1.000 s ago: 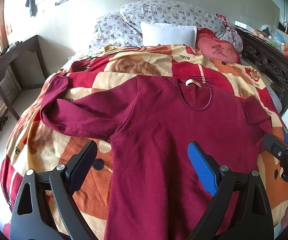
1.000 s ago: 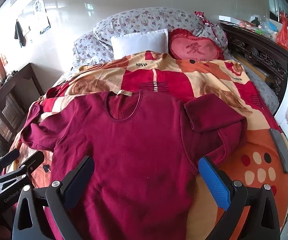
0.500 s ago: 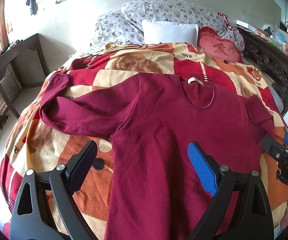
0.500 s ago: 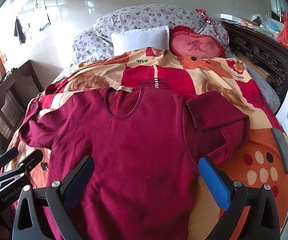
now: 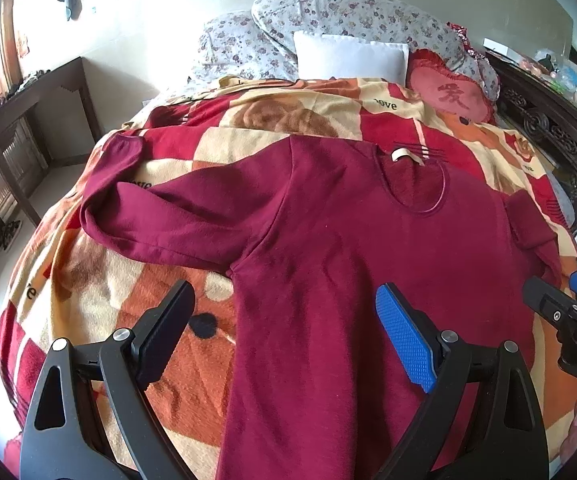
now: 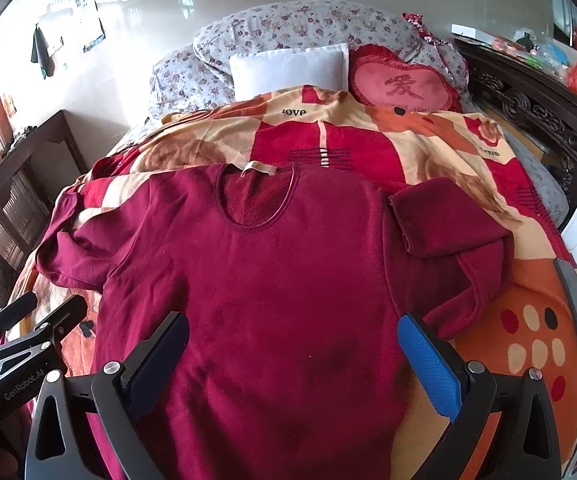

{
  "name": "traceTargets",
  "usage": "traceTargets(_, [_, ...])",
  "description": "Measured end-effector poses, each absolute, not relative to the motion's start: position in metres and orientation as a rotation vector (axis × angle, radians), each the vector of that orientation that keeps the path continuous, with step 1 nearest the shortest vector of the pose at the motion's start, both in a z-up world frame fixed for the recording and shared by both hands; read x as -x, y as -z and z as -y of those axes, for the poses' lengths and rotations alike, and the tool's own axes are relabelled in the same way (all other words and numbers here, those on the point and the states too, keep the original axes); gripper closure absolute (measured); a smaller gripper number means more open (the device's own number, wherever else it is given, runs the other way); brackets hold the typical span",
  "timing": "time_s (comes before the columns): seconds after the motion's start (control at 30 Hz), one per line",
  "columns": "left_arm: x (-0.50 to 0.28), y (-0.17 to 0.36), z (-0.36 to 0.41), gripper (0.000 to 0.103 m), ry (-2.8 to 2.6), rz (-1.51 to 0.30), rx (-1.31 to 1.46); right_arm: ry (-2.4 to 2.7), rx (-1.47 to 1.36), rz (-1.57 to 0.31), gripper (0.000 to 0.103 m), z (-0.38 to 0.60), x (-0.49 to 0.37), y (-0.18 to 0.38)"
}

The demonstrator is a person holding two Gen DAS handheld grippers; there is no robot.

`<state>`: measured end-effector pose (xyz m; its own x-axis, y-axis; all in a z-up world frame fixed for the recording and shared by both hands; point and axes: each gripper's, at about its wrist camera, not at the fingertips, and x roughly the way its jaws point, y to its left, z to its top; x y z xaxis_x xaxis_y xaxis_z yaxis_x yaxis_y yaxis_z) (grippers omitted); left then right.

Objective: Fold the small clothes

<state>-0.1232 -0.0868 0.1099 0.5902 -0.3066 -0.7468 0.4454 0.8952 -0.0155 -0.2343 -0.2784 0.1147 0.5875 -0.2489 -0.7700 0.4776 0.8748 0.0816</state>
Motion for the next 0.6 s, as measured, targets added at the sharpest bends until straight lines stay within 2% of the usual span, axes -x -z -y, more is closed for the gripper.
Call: traceTargets(0.6, [0.090, -0.091, 0.067, 0.011, 0.373, -0.874, -0.165, 0.388, -0.285, -0.893, 0.000, 0.264, 0.192, -0.092])
